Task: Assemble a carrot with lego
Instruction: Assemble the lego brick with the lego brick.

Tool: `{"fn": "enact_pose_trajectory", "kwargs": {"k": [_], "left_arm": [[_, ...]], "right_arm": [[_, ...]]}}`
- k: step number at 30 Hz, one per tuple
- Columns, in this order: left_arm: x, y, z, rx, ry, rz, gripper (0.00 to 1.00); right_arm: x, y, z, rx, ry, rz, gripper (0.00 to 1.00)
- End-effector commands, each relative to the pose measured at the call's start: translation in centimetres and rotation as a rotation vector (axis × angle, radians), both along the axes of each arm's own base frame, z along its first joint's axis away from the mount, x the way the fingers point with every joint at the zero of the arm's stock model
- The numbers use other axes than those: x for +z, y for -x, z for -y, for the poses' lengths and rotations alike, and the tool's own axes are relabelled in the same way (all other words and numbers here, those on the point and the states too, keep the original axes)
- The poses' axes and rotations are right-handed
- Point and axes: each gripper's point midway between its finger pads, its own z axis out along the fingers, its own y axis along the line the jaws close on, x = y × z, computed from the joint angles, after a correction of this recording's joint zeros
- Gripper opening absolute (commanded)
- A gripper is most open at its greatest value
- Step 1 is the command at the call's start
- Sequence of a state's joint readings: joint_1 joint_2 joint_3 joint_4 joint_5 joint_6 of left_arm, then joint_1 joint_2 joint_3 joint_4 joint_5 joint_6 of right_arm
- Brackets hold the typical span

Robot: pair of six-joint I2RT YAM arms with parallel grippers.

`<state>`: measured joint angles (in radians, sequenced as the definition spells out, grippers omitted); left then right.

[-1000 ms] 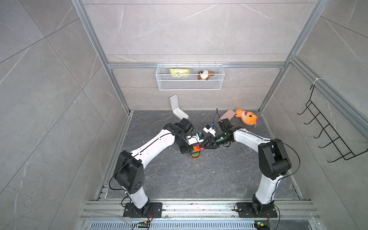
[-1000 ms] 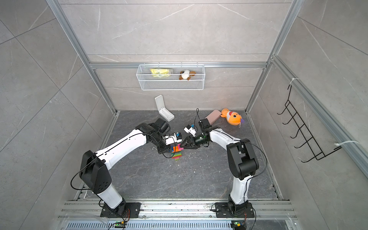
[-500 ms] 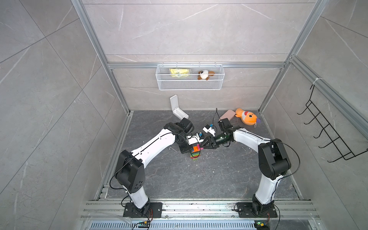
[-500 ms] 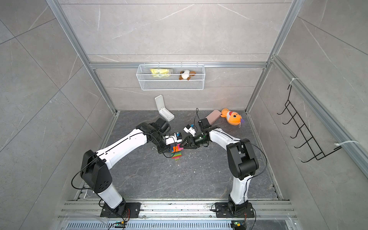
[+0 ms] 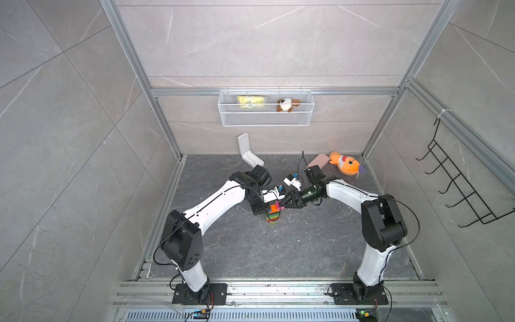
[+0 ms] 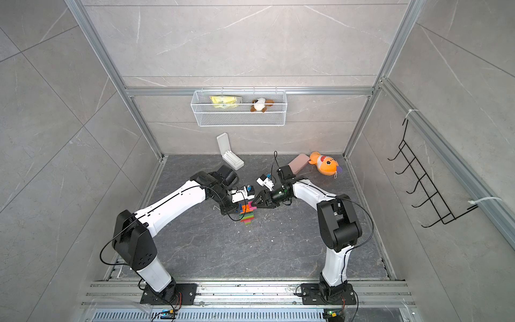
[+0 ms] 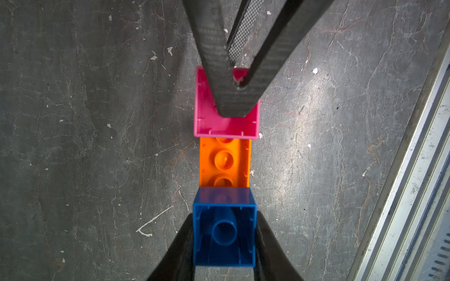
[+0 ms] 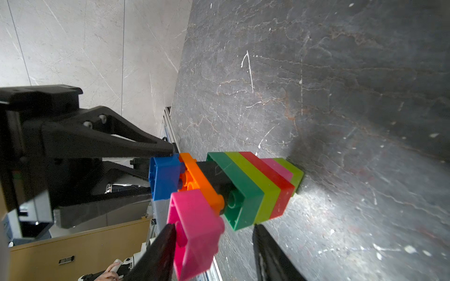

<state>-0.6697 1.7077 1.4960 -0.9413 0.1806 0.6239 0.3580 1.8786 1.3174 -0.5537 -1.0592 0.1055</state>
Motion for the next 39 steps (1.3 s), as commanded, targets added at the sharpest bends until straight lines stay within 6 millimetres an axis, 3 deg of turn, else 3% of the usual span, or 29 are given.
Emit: {"fn": "enact_pose_trajectory", "kwargs": {"k": [1,23,32,39], "left_arm": [[0.5,0.7,-0.9,0.011,-0.026,-0.014,0.05],[-0.4,0.9,-1.6,0.018,-0.054,-0.028,0.04],[2.1,0.5,-0.1,0.006,0.066,0.017,0.03],[0.6,0.8,-0.8,0.008,0.002,-0.023,0.03]], "right_arm": [[-0.5,0.0,-0.2,0.002,0.033,-0.006,0.53],[-0.8,0.1,-0.1,0.004,0.042,-0.009,0.53],[-0.6,0.1,0.0,0.005,0.041,-0.005,0.52],[-0.7,0.1,-0.1,0.006,0.039,-0.008,0.52]]}}
